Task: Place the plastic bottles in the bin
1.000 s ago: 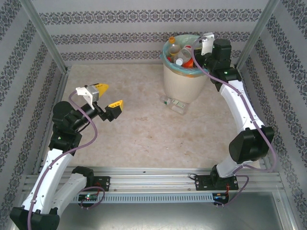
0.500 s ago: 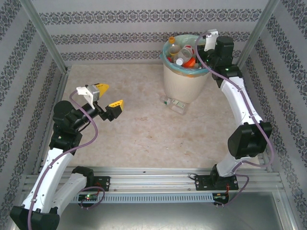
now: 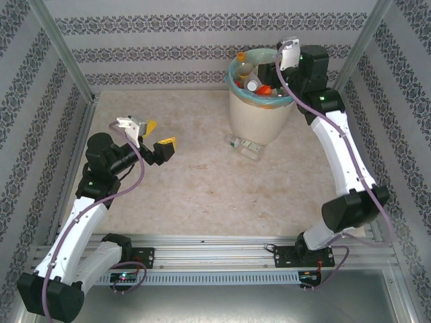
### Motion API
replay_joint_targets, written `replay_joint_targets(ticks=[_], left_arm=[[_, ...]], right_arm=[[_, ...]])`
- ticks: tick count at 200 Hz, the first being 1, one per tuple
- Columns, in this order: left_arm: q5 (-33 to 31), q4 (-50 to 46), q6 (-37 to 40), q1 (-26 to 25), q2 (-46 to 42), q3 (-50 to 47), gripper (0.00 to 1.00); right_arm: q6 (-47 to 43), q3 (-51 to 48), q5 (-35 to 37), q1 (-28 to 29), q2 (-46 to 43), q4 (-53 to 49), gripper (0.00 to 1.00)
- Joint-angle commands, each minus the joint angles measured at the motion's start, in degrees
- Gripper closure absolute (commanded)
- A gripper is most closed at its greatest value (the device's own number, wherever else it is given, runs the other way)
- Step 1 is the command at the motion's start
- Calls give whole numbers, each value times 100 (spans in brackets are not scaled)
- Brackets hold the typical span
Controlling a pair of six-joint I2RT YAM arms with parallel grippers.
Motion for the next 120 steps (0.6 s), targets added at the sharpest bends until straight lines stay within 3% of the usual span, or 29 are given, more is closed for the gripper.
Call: replay_joint_targets(ticks=[1,30,65,120], left_arm=[[-98,42,-96,-74,-100,12,3],[-284,-156,-14,-80,10,85,3],[-745,-507,-227,-81,348,130,3],[-1209,-831,-517,-79,683,165,4]], right_arm=[[207,-456,-111,26,-472,-19,57],[-120,-1159,-415,365,-978,-54,61],[-1232,-2204,-742,845,-1279,-640,53],[-1631,-4009,-254,951,-1290,-570,42]])
